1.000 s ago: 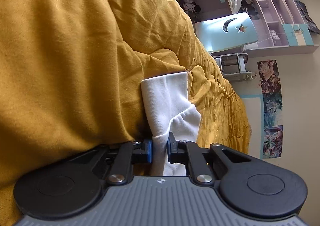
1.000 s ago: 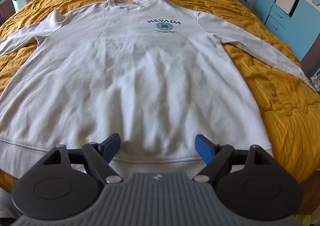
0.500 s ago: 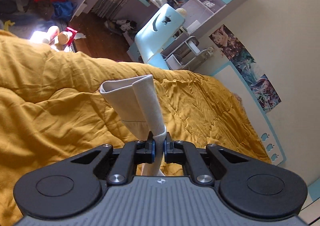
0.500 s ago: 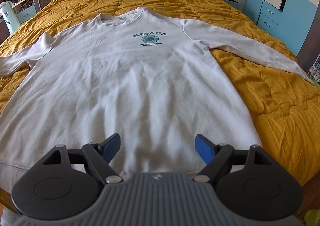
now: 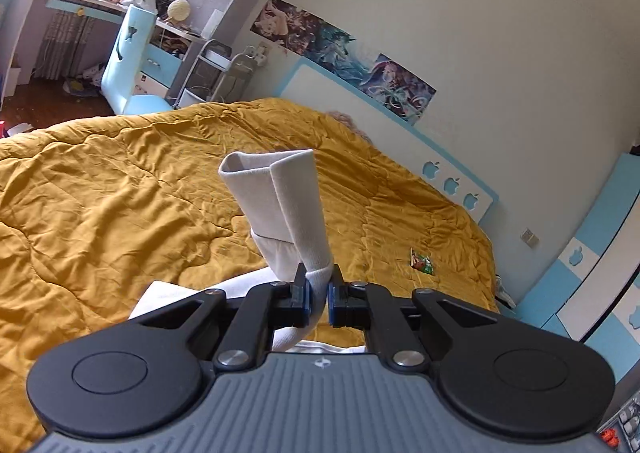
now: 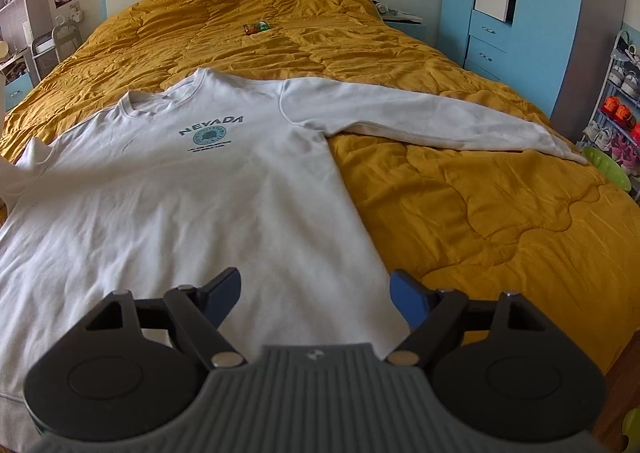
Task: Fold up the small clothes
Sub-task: 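Lift the sleeve and fold it across the shirt body, then open the left tool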
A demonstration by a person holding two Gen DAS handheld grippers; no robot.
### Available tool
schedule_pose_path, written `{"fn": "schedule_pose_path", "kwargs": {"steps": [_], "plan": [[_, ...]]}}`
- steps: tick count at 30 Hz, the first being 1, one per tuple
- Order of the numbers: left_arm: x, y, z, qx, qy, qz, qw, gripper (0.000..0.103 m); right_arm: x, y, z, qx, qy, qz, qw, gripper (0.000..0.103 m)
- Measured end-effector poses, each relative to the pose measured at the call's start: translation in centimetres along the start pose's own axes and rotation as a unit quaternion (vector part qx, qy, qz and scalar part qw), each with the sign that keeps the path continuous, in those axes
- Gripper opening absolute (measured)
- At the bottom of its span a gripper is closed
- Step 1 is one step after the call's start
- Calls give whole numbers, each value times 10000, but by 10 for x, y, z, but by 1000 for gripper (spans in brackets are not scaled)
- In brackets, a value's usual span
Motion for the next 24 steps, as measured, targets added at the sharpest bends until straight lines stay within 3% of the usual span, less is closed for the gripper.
{"fn": "schedule_pose_path", "kwargs": {"steps": [7,10,15,24], "plan": [[45,-55,100,481,-131,-327,9982,8,5,-22,52,652,278,20,9975,78],[60,-82,139,719,-146,-367,9966,8,6,-31,67,930,625,18,9937,78],[84,-129,188,1025,-247,-707,9919,8,1,-38,76,1037,959,232,9897,78],[126,-206,251,1730,3,-1143,9783,8,7,-52,77,1215,1202,363,9846,79]]}}
Point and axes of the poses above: each gripper's, at about its wrist camera, not at the fingertips, and x roughly the way its jaws point, z to its right, y to its top, the point moved 8 cm from there along x, roughly the way its jaws point, and after that the axes turned 15 degrees about -z, right-handed, at the moved point
